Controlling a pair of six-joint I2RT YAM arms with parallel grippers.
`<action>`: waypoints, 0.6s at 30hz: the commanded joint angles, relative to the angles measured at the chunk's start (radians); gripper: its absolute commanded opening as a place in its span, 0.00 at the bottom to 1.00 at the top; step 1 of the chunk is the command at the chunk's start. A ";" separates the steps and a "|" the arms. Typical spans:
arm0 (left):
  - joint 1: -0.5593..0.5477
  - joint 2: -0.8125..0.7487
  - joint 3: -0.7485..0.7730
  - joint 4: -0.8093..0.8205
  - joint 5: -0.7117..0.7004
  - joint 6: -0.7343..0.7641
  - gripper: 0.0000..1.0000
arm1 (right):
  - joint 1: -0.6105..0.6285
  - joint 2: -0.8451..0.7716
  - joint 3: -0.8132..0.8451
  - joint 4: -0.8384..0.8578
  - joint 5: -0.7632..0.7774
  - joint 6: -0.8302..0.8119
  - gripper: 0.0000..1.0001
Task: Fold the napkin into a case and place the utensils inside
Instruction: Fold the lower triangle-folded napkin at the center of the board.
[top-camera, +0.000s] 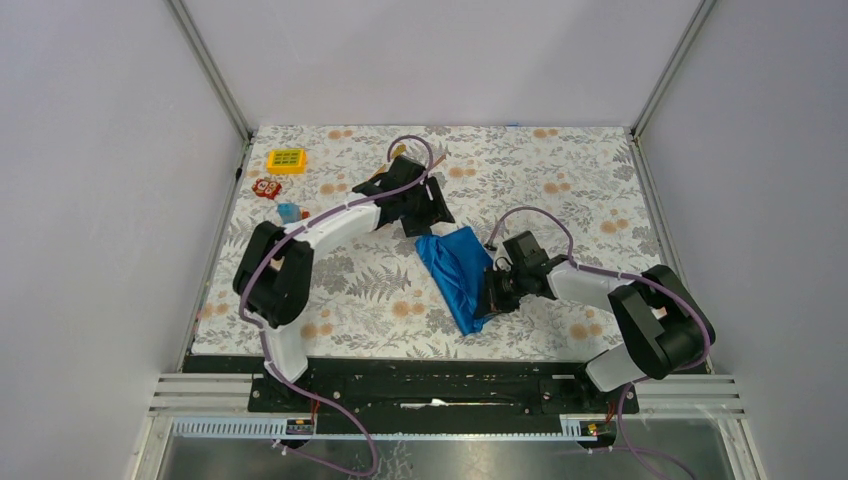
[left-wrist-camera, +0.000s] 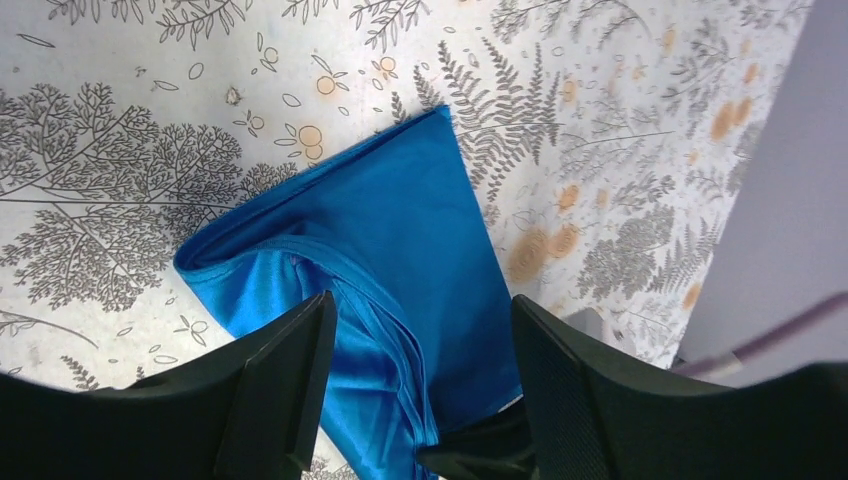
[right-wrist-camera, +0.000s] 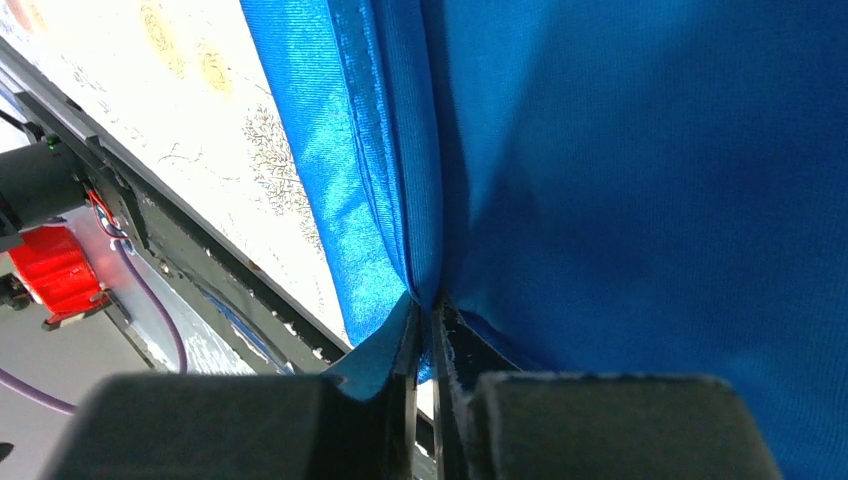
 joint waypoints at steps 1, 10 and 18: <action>0.028 -0.086 -0.062 0.035 0.030 0.046 0.68 | -0.010 -0.033 0.035 -0.017 0.019 -0.011 0.15; 0.053 -0.037 -0.106 0.039 0.044 0.103 0.37 | -0.009 -0.110 0.101 -0.148 0.128 -0.042 0.36; 0.061 -0.071 -0.154 0.076 0.079 0.125 0.32 | -0.008 -0.115 0.236 -0.171 0.217 -0.094 0.68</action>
